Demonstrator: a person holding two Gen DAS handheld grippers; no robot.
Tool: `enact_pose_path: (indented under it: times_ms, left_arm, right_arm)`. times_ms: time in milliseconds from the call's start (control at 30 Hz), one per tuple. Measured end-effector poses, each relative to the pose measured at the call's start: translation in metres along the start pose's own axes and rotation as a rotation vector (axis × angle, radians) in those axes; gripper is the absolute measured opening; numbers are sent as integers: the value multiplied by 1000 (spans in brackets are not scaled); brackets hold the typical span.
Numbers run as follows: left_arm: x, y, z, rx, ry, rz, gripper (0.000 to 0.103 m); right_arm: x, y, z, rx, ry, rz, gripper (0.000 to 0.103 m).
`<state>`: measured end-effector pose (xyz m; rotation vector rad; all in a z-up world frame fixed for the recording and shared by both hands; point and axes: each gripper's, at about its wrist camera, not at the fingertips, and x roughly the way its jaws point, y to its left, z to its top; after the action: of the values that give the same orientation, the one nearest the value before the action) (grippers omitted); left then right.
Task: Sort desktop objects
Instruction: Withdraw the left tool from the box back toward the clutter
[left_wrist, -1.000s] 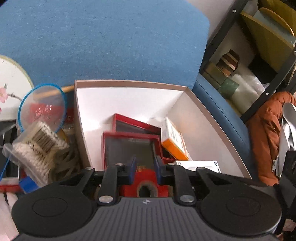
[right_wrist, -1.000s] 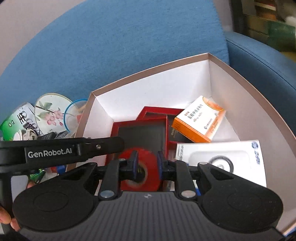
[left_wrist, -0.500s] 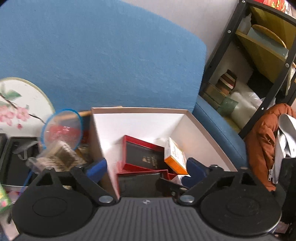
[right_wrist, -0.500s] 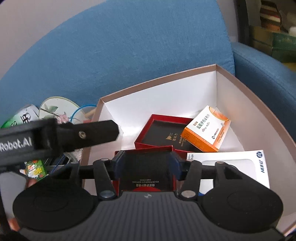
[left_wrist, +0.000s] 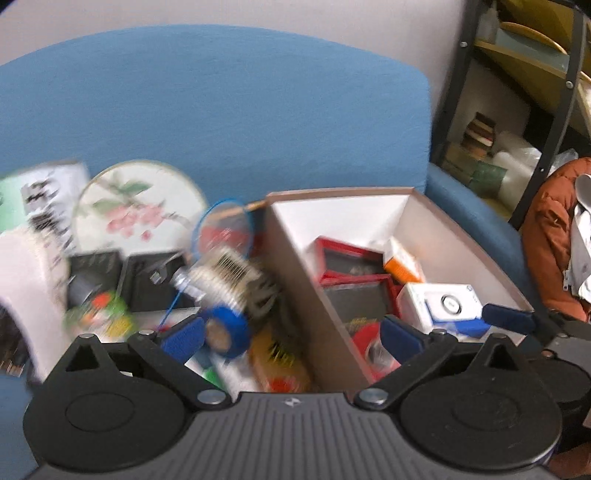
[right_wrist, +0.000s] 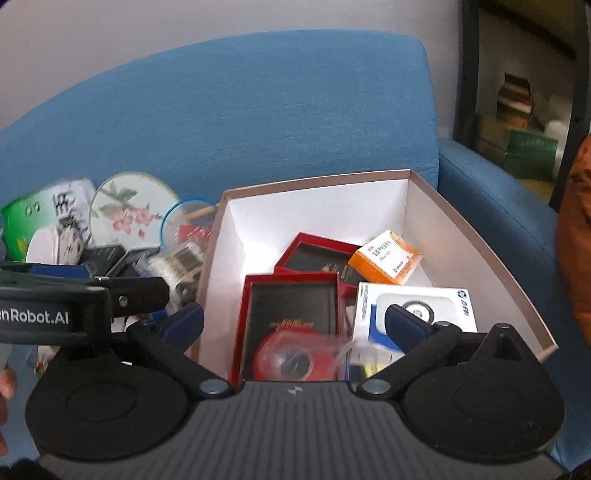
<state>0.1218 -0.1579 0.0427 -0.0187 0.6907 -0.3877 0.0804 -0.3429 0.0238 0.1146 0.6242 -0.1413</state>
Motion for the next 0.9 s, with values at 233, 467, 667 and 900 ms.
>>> enact_pose_path:
  times_ms: [233,467,667,900]
  left_arm:
    - [-39,4,-31,37,-33,31,103]
    - [-67,18,-56,30,-49,30,103]
    - [-78,32,-72,15,-52,56,103]
    - [-85,61,-100,-47,-33,54,103]
  right_arm:
    - [-32,40,-26,-139,-11,-30,101]
    - [-61,69,-50,-163,-46,-49,101]
    - [-67,89,-67,-145,-38,-35,101]
    - [-61,112,-84,-149,8,9,101]
